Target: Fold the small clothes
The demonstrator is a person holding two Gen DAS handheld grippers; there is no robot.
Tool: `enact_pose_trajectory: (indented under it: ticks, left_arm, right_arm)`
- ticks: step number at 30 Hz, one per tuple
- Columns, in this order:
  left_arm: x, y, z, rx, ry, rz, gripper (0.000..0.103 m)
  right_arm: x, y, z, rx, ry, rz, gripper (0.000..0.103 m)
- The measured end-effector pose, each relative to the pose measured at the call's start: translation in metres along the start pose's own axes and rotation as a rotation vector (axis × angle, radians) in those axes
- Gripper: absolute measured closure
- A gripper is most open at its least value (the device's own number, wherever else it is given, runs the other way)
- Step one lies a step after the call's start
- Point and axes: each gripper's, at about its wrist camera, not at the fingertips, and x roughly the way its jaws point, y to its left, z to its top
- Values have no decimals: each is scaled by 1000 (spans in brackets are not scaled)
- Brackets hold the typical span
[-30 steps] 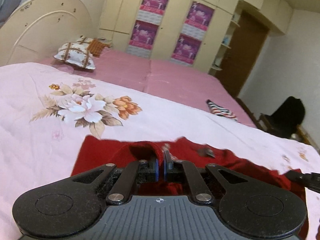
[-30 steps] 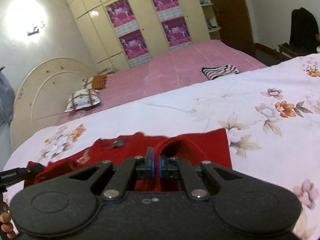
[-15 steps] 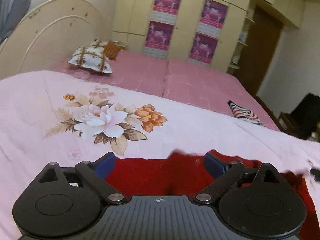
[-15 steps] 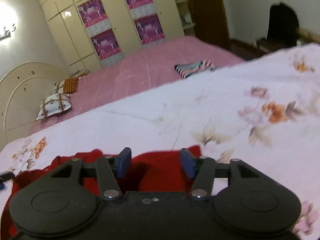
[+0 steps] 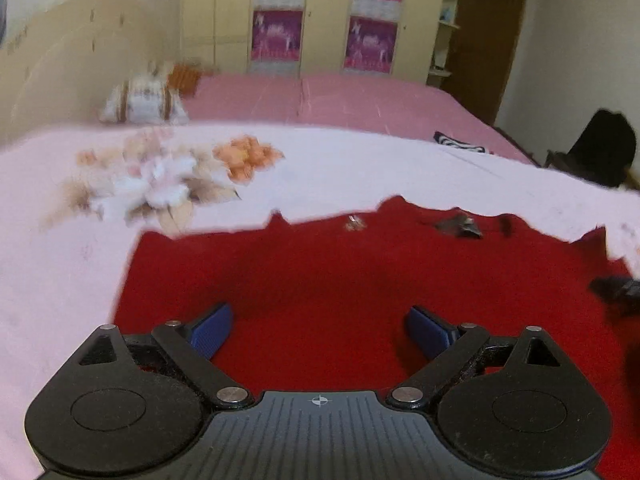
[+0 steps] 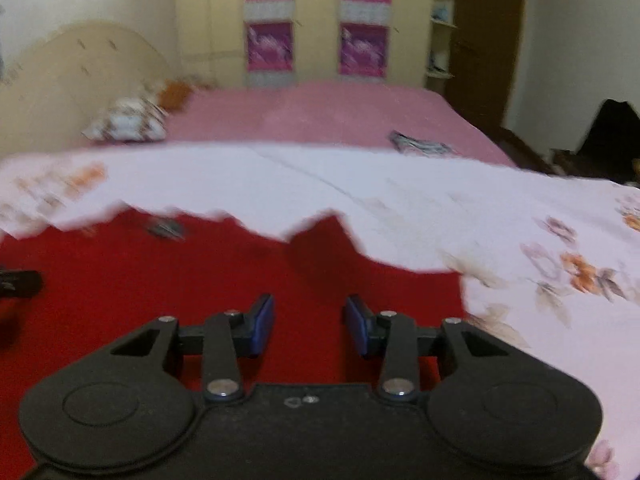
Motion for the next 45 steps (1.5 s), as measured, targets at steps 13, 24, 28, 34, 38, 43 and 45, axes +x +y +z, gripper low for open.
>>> enact_pose_trajectory:
  ticks: [13,24,28,34,38,43,45]
  left_arm:
    - [-54,-15,-1,-7,52,16,9]
    - [-60,-21,-26,70,102,84,9]
    - [-72,-24,-28,63,103,73,9]
    - [-89,-31,-36,95,84,62,9]
    - [-92,-31,-44,100,98,64,9]
    - [-84,-22,-56,90,129,78,9]
    - [-84,-20,-58,85,127,75,9]
  right_arm:
    - [-55,11,-7,43,-62,101,65]
    - [-55,13,-35,9,11,30,58]
    - [-76,11,-40,40,-2,48,58]
    - [-99,26,-53,-9,-6,84,58]
    - [-101,29,-64,-26,15,71,58]
    - [-97,20,-81,-50,52,32,57]
    - [-100,14,-86,-35,48,30,57]
